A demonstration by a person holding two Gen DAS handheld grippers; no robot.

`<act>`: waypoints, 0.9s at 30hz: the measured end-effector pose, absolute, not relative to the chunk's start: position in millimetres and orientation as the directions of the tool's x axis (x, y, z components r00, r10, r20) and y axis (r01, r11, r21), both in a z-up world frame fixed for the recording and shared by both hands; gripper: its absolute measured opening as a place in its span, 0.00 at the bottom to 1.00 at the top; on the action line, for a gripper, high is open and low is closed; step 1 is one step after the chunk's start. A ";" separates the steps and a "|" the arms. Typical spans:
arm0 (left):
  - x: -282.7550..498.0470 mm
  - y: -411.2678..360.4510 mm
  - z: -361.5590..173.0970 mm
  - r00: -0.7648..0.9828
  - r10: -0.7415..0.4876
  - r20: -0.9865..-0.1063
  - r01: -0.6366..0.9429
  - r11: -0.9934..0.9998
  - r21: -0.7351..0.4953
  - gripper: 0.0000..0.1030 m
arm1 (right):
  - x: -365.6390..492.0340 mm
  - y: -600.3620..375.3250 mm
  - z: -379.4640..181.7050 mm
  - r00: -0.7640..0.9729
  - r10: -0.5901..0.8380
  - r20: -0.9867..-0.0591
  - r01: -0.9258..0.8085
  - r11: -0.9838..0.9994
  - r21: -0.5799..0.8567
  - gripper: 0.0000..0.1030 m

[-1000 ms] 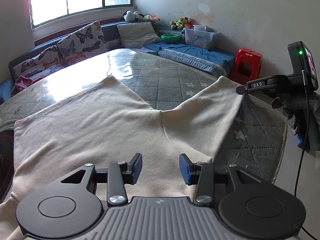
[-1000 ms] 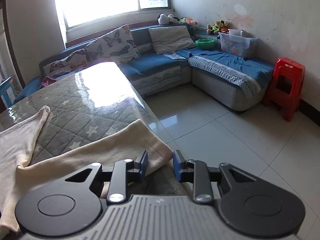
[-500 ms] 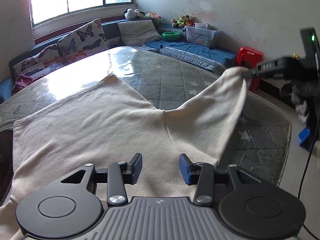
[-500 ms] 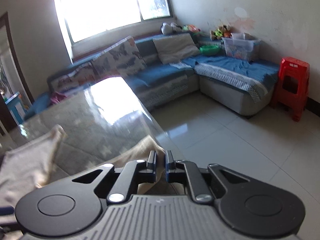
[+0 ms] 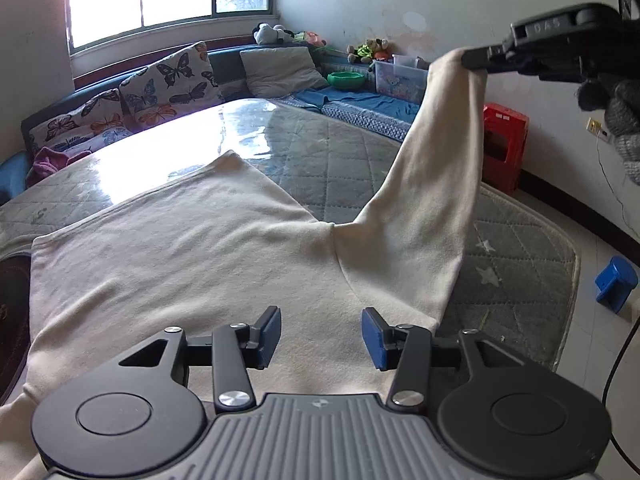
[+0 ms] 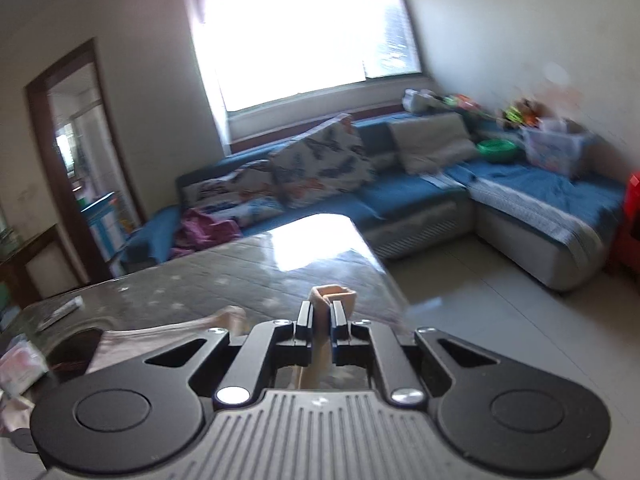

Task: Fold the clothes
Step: 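Grasp the other sleeve cuff with the right gripper and lift it, then carry the sleeve with the right gripper across the body and lay it down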

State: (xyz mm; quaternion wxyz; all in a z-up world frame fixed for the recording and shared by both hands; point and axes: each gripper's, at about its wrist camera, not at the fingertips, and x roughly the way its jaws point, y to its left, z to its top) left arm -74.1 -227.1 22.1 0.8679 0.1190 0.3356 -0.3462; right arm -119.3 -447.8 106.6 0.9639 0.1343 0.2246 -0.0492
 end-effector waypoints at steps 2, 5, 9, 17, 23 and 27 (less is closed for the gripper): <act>-76.1 -218.0 24.9 0.542 -0.527 -0.654 0.672 0.740 -0.039 0.47 | -116.5 -433.1 117.6 0.900 0.004 -0.436 0.107 0.968 0.228 0.07; -77.9 -199.9 29.9 0.568 -0.519 -0.639 0.644 0.764 -0.048 0.49 | -111.5 -408.1 130.4 0.905 0.061 -0.422 0.031 0.978 0.208 0.07; -78.0 -170.9 35.9 0.610 -0.497 -0.618 0.590 0.805 -0.065 0.50 | -101.9 -369.4 141.1 0.898 0.153 -0.413 -0.079 0.978 0.192 0.07; -78.2 -109.9 40.3 0.681 -0.421 -0.600 0.457 0.884 -0.102 0.51 | -74.1 -295.2 135.4 0.834 0.318 -0.450 -0.267 0.948 0.174 0.07; -81.0 -79.6 34.0 0.698 -0.371 -0.612 0.380 0.917 -0.123 0.52 | -64.6 -235.0 106.9 0.744 0.412 -0.527 -0.384 0.908 0.168 0.07; -82.6 -68.2 32.3 0.704 -0.351 -0.617 0.349 0.928 -0.130 0.52 | -58.7 -206.2 84.7 0.671 0.451 -0.589 -0.440 0.881 0.174 0.07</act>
